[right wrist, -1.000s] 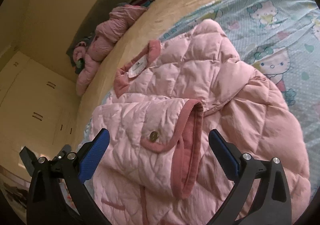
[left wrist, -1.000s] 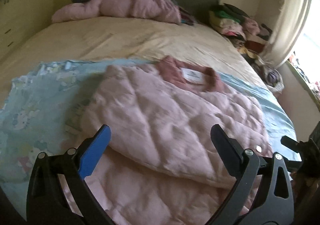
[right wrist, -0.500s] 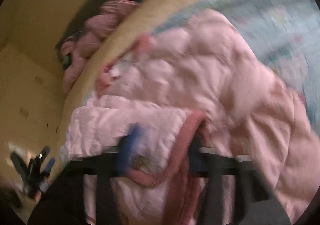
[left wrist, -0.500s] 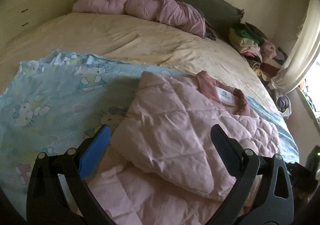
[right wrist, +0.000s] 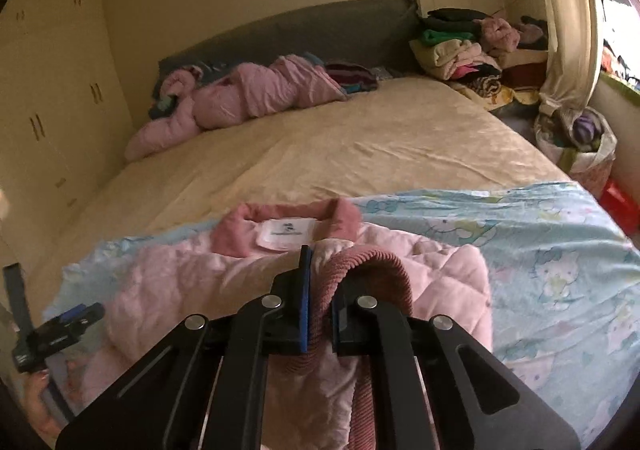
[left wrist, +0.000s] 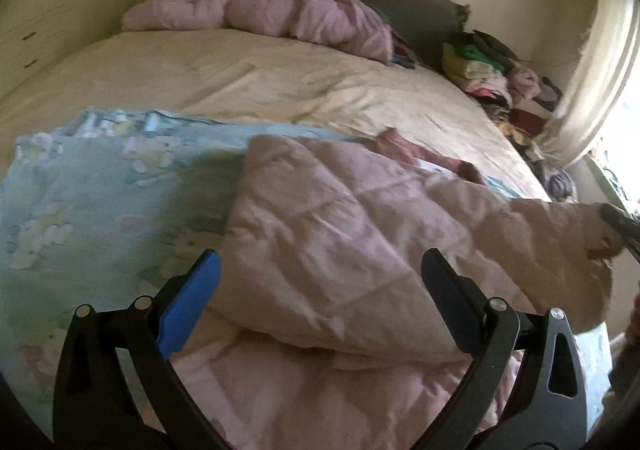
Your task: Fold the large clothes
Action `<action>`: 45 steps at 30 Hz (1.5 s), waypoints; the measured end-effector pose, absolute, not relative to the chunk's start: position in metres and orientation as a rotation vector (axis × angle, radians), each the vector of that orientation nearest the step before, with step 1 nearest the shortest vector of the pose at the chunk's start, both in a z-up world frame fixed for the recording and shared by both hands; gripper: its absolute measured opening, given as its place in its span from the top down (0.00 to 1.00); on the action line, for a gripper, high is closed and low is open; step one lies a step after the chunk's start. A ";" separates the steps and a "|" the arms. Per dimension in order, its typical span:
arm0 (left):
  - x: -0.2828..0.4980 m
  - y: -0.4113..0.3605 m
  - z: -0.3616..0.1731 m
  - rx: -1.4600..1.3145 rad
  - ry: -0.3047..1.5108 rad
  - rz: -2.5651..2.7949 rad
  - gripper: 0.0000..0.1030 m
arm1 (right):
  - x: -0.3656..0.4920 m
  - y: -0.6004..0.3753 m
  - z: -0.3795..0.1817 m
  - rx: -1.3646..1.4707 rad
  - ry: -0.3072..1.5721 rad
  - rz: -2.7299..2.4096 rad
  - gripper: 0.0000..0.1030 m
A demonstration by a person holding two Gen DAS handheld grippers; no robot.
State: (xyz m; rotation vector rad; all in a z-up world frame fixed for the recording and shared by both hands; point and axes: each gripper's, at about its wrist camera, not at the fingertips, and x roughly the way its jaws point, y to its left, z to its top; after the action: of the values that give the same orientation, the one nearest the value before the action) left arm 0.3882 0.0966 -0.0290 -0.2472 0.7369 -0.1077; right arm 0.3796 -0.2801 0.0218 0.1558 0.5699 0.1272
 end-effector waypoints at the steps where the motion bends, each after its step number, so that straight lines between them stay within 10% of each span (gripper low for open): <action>1: 0.388 0.092 -0.030 -0.234 0.736 -0.119 0.09 | 0.382 -0.281 0.019 0.152 0.572 0.118 0.94; 25: 0.402 0.073 -0.065 -0.175 0.811 -0.197 0.13 | 0.404 -0.300 -0.025 0.256 0.675 0.033 0.91; 32: 0.406 0.074 -0.079 -0.180 0.847 -0.179 0.14 | 0.381 -0.311 -0.020 0.271 0.651 -0.044 0.48; 45: 0.407 0.074 -0.082 -0.185 0.852 -0.180 0.14 | 0.376 -0.218 -0.018 0.111 0.672 0.170 0.30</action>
State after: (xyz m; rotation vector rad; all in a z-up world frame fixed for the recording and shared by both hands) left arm 0.4068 0.0744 -0.0823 -0.1851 0.8520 -0.1804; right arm 0.3758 -0.2185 -0.0184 0.1112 0.6719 0.1704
